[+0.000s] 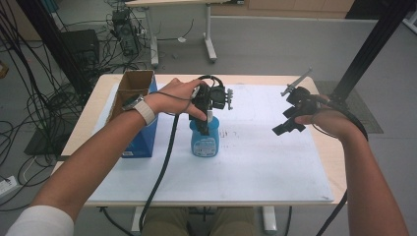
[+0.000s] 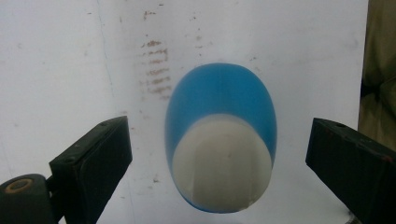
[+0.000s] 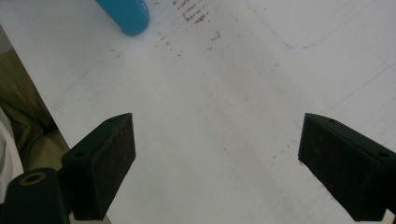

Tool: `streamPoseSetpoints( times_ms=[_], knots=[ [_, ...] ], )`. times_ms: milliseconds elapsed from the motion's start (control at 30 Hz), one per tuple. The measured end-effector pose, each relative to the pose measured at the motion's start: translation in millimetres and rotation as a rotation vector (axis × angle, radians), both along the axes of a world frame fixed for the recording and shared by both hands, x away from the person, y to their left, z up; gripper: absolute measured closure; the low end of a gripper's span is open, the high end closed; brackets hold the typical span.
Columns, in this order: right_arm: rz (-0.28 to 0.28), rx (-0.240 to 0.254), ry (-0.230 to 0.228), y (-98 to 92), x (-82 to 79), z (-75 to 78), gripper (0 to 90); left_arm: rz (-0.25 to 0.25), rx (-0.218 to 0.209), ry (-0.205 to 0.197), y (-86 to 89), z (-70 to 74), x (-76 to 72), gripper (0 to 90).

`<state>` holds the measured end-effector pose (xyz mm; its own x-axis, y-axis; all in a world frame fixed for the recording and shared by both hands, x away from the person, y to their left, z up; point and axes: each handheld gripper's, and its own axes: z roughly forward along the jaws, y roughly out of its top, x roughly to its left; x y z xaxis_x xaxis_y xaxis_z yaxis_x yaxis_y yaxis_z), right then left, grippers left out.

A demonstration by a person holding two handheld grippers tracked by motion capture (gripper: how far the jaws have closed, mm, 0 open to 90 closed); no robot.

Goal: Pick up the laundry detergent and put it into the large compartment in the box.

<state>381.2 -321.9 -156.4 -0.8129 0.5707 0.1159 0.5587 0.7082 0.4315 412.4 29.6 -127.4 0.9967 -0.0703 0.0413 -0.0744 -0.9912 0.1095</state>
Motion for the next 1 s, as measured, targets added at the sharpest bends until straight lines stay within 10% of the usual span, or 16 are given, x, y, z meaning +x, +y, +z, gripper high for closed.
streamPoseSetpoints(
  times_ms=[1000],
  knots=[
    [-0.003, -0.003, -0.003, -2.0, -1.2, 1.0, 11.2, 0.020, -0.016, -0.001, 5.2, -0.7, 0.9, 7.3]
  ],
)
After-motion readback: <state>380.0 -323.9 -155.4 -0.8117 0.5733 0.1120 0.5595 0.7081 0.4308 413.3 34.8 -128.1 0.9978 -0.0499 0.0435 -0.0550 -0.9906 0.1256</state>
